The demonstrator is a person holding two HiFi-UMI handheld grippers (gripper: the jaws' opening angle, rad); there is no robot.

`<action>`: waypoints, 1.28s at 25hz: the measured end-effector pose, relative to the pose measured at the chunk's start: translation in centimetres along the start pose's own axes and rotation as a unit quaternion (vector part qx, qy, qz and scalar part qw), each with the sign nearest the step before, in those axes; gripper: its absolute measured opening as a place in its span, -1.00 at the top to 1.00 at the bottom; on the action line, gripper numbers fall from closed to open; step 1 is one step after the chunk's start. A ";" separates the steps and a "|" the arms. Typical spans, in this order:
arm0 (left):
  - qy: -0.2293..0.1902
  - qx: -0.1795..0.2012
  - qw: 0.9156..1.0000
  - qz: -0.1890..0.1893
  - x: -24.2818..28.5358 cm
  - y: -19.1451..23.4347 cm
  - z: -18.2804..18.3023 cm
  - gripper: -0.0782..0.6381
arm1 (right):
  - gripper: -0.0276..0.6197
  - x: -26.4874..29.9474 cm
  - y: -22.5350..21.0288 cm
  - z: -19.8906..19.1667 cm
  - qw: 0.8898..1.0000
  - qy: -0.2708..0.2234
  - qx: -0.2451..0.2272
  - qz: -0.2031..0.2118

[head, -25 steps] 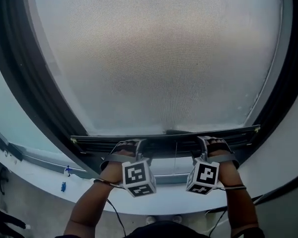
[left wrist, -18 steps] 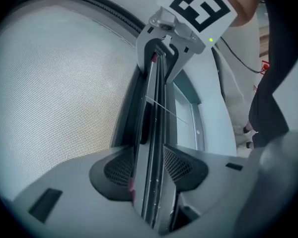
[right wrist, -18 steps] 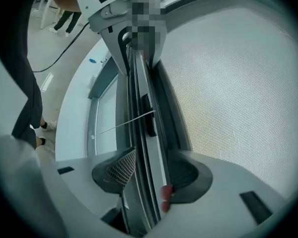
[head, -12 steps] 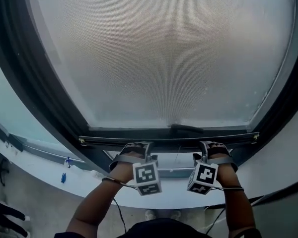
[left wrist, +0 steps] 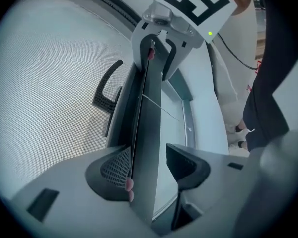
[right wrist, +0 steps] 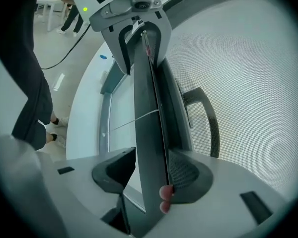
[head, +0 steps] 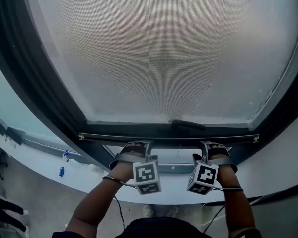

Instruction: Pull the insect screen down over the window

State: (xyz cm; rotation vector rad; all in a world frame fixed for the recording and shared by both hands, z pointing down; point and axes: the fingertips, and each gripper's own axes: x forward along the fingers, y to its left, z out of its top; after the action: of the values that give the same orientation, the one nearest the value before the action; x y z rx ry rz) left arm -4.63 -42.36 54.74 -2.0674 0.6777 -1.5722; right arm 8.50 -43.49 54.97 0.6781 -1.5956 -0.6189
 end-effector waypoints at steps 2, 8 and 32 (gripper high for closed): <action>0.002 0.006 1.000 0.003 0.4 -0.1 -0.1 0.20 | 0.33 0.2 0.0 -0.1 1.000 0.003 -0.002 -0.003; 0.006 0.004 1.000 0.027 0.7 0.2 0.0 0.20 | 0.33 0.3 -0.2 -0.1 1.000 0.008 -0.001 -0.022; -0.036 -0.056 0.997 0.050 0.5 1.7 0.9 0.20 | 0.33 0.4 -1.4 0.0 0.997 -0.006 0.030 -0.067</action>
State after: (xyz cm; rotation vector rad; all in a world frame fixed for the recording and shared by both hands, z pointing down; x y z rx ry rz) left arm -3.79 -43.90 53.84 -2.1245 0.8467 -1.4273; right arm 8.62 -44.72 54.21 0.8322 -1.5947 -0.6770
